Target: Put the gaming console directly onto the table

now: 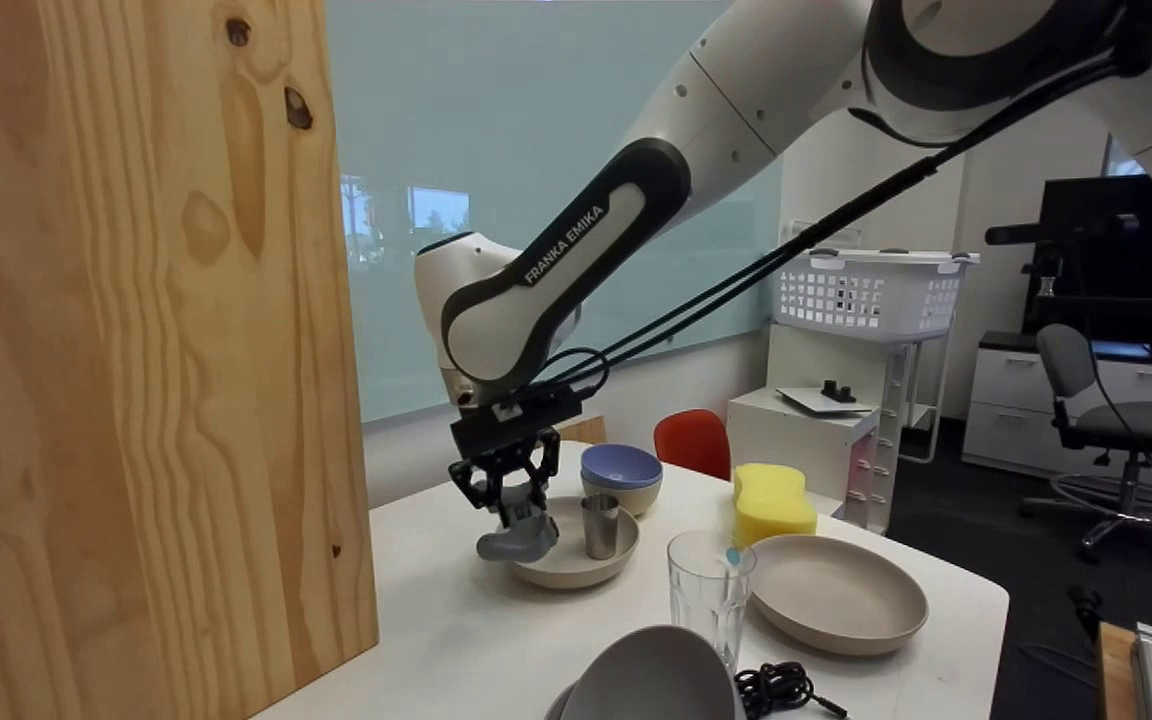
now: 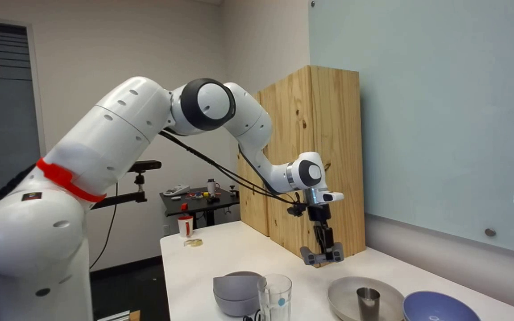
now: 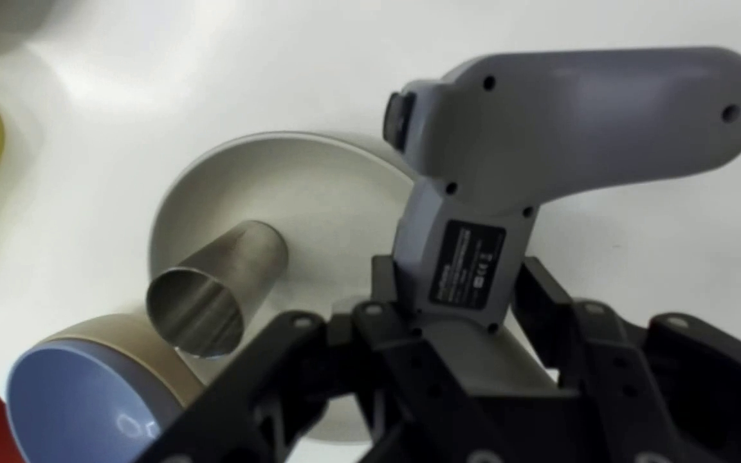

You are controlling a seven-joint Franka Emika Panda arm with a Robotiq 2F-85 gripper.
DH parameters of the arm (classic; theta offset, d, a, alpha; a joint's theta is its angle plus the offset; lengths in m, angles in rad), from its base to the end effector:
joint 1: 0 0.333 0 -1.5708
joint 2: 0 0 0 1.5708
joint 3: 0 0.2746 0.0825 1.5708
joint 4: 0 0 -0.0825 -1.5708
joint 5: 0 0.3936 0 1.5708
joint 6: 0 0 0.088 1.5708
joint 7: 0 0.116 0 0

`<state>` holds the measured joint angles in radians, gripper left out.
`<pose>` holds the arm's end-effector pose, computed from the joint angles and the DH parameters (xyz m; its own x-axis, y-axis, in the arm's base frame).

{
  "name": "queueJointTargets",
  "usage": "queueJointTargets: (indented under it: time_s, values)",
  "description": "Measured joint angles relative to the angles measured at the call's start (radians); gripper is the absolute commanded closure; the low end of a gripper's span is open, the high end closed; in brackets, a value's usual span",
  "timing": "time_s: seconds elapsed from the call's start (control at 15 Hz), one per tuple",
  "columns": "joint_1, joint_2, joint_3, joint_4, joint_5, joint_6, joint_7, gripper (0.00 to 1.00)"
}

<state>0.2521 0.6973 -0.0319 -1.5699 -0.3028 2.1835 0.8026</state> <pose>0.6601 0.1361 0.1804 0.9247 -0.3660 0.1043 -0.3806 -0.8905 0.2494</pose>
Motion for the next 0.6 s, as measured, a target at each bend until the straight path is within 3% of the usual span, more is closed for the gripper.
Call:
queueJointTargets:
  time_s: [0.6]
  values:
    - [0.013,0.09,-0.003,0.022,0.024,-0.023,0.003,0.76]
